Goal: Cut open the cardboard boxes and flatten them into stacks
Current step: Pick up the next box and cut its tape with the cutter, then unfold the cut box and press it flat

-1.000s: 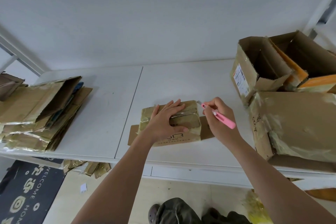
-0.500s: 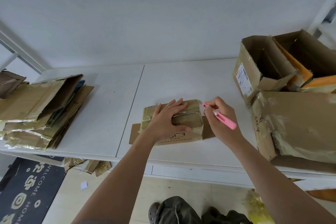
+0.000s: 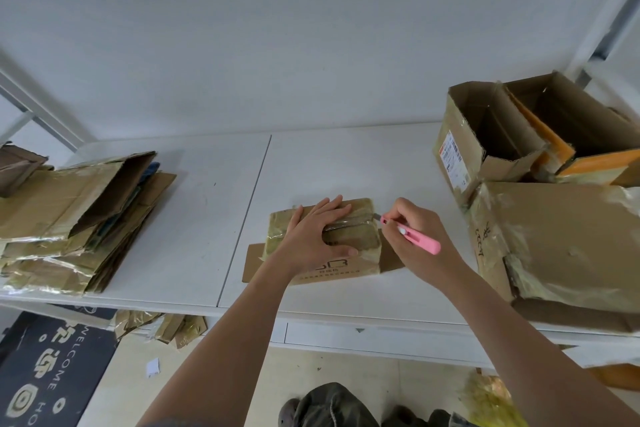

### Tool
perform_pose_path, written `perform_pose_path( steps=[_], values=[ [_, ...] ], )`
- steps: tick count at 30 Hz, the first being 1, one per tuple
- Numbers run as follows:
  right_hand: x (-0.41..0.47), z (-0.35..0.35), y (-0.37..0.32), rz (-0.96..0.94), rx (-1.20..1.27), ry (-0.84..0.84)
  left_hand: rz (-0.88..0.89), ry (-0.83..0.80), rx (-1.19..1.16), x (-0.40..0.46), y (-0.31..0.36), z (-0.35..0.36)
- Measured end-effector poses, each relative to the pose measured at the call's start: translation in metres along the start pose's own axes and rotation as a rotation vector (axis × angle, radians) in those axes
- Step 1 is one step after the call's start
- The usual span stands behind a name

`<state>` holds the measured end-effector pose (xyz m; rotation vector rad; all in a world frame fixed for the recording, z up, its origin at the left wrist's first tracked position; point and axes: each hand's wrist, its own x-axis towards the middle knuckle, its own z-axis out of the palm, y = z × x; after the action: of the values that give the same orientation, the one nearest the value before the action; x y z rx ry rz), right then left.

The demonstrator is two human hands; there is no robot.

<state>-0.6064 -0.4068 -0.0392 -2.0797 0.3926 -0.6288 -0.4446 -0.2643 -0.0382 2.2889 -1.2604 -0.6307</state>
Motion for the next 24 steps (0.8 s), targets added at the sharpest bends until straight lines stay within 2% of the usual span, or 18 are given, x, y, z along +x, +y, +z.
perform_pose_path(
  steps=[11,14,16,18,20,24],
  values=[
    [-0.031,-0.012,-0.009,0.027,0.022,-0.064,-0.068,0.027,0.057,-0.001,0.002,-0.003],
    [-0.03,-0.022,-0.008,0.05,0.109,0.041,-0.096,0.097,0.2,-0.003,0.004,-0.006],
    [-0.026,-0.025,0.005,0.023,-0.008,0.132,-0.197,0.168,0.325,-0.004,0.01,-0.007],
    [-0.025,-0.023,0.028,0.032,-0.293,0.13,-0.292,0.207,0.339,-0.004,0.015,-0.009],
    [-0.028,-0.015,0.048,0.095,-0.583,0.033,-0.334,0.2,0.227,-0.003,0.017,-0.015],
    [-0.032,-0.007,0.058,0.39,-0.791,-0.277,-0.326,0.173,0.049,-0.004,0.007,-0.035]
  ],
)
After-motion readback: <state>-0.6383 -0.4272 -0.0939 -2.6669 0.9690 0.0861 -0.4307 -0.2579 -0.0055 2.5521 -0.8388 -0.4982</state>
